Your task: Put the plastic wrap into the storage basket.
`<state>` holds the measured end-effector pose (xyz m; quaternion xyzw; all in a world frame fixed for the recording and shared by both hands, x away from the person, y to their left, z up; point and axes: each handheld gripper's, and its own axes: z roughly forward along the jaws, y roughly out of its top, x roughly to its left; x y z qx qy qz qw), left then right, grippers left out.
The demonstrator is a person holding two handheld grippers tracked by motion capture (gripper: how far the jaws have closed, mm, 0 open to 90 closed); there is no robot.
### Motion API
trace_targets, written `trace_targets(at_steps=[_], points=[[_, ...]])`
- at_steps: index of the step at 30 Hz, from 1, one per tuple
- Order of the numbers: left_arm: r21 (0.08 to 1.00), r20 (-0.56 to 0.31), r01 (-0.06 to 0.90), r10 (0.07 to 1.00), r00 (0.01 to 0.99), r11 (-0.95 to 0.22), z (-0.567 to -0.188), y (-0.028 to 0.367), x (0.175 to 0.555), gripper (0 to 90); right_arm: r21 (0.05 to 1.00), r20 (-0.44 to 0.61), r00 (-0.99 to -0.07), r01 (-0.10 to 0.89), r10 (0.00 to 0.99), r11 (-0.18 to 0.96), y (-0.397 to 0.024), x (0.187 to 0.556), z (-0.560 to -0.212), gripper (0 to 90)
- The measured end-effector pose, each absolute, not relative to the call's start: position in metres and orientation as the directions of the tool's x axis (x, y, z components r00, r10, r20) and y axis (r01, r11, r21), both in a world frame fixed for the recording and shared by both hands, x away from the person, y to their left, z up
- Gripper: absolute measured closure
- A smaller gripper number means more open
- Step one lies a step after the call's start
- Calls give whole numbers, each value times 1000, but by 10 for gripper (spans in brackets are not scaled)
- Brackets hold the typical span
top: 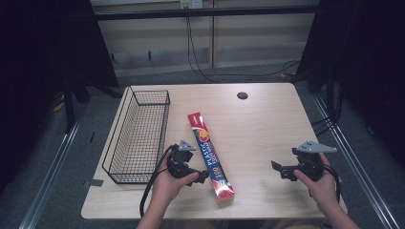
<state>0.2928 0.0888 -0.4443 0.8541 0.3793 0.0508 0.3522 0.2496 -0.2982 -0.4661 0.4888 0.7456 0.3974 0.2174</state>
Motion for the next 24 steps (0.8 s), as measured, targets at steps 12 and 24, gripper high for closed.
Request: trace_targets(at_steps=[12,24], points=[[618,-227,665,715,661,-419,-435,76,304,9,801,56,-433,557,900,218,-295,250,-467,24],[565,-304,763,780,547,-314,-435,61,328,3,805,67,-439,555,896,212,-294,249,-468,28]])
